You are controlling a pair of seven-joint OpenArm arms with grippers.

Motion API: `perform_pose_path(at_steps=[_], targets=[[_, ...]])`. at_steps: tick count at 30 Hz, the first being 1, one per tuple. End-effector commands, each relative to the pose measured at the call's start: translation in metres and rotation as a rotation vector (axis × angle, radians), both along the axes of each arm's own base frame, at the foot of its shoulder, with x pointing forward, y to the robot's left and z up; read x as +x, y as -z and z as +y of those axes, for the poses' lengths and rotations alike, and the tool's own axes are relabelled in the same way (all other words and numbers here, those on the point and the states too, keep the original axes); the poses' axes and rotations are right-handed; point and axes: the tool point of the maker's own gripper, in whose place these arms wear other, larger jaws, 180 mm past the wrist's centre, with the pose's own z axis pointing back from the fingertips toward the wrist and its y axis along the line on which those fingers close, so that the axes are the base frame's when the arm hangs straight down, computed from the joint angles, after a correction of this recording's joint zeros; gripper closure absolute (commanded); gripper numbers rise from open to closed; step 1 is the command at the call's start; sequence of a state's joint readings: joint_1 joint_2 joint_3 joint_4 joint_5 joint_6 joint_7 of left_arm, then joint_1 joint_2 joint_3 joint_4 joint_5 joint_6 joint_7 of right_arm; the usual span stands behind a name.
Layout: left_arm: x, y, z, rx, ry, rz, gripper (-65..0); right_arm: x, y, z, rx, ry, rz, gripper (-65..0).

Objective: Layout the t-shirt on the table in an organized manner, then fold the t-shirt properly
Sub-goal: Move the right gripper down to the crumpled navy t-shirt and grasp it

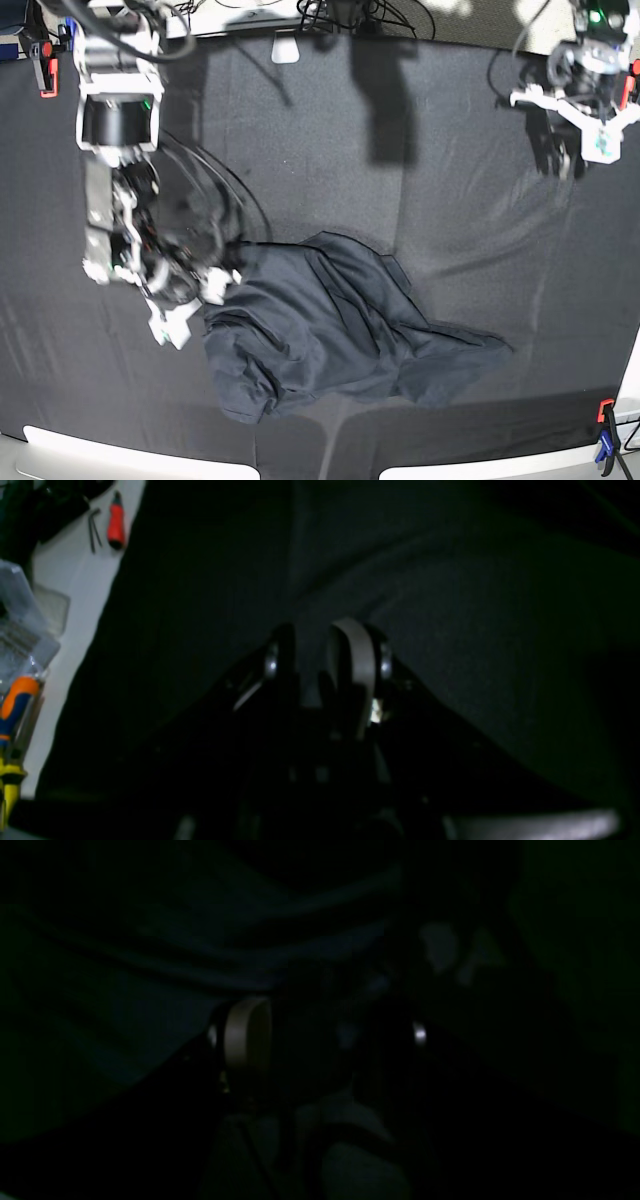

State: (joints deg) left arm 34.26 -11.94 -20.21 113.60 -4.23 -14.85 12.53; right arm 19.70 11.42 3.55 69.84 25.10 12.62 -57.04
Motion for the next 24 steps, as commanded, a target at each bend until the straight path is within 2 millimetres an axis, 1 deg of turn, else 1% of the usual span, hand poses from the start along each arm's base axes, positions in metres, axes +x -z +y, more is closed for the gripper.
perform_pose_path(at_steps=[1, 2, 5, 8, 9, 10, 12, 13, 15, 16, 21, 24], targets=[[0.004, -0.011, 0.001, 0.007, 0.004, -0.042, -14.7, 0.012, -0.015, 0.003, 0.011, -0.006, -0.048, -33.1], [0.004, -0.011, 0.001, 0.007, 0.004, -0.043, -14.7, 0.012, -0.015, 0.008, 0.018, -0.009, -0.048, -31.9], [0.004, -0.011, 0.001, 0.007, 0.004, -0.042, -14.7, 0.011, -0.010, 0.012, -0.024, -0.017, -0.039, -24.3], [0.004, -0.011, 0.001, 0.007, 0.004, -0.042, -14.7, 0.010, -0.007, 0.021, -0.034, -0.028, -0.030, -20.7], [0.004, -0.011, 0.001, 0.007, 0.004, -0.042, -14.7, 0.010, -0.007, 0.024, -0.028, -0.030, -0.032, -17.7], [0.004, -0.011, 0.001, 0.007, 0.004, -0.042, -14.7, 0.012, -0.008, 0.027, -0.021, -0.030, -0.039, -13.0], [0.004, -0.011, 0.001, 0.007, 0.004, -0.042, -14.7, 0.018, -0.013, 0.031, -0.012, -0.029, -0.077, -2.0], [0.004, -0.011, 0.001, 0.007, 0.003, -0.042, -14.7, 0.022, -0.017, 0.032, -0.011, -0.038, -0.102, 0.0], [0.004, -0.011, 0.001, 0.007, 0.003, -0.042, -14.7, 0.031, -0.029, 0.033, -0.017, -0.070, -0.152, 0.0], [0.004, -0.011, 0.001, 0.007, 0.004, -0.042, -14.7, 0.037, -0.039, 0.034, -0.020, -0.087, -0.179, 0.0], [0.003, -0.010, 0.001, 0.007, 0.002, -0.037, -14.7, 0.070, -0.105, 0.032, -0.061, -0.136, -0.323, 0.0], [0.002, -0.008, 0.002, 0.008, -0.001, -0.022, -14.7, 0.088, -0.136, 0.026, -0.089, -0.128, -0.396, 0.0]])
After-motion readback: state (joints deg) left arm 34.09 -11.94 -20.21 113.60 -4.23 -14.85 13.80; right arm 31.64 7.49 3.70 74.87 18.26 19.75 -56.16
